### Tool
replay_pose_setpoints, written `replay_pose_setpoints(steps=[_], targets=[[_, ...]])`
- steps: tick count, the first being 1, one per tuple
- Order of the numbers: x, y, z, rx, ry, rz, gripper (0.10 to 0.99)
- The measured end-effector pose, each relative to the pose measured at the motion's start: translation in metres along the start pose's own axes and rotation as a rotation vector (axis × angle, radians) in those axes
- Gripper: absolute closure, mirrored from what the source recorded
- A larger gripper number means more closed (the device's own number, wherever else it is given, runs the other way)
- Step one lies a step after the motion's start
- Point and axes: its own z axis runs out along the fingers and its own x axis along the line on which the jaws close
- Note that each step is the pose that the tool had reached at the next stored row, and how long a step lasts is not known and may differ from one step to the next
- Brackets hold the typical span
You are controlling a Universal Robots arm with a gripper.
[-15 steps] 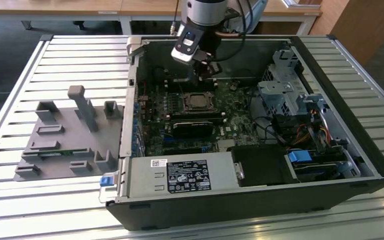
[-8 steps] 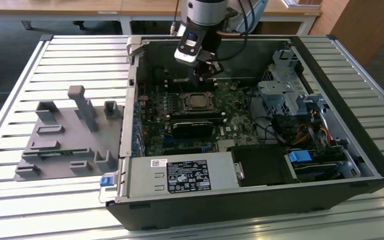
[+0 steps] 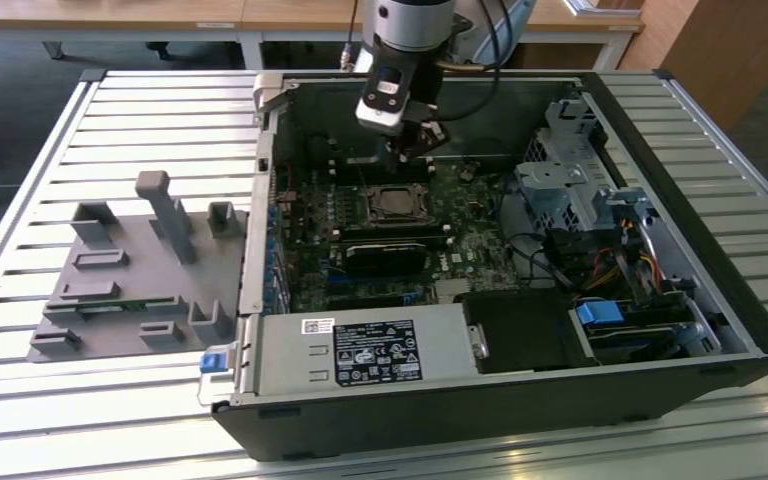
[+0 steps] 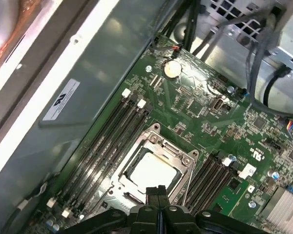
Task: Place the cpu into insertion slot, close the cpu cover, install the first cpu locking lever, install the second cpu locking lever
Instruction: 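Install the first cpu locking lever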
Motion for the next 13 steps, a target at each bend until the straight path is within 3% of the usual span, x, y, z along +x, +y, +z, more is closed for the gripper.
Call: replay_pose_setpoints(steps=[13], targets=[[0.0, 0.0, 0.0, 0.002, -0.0012, -0.14, 0.98]])
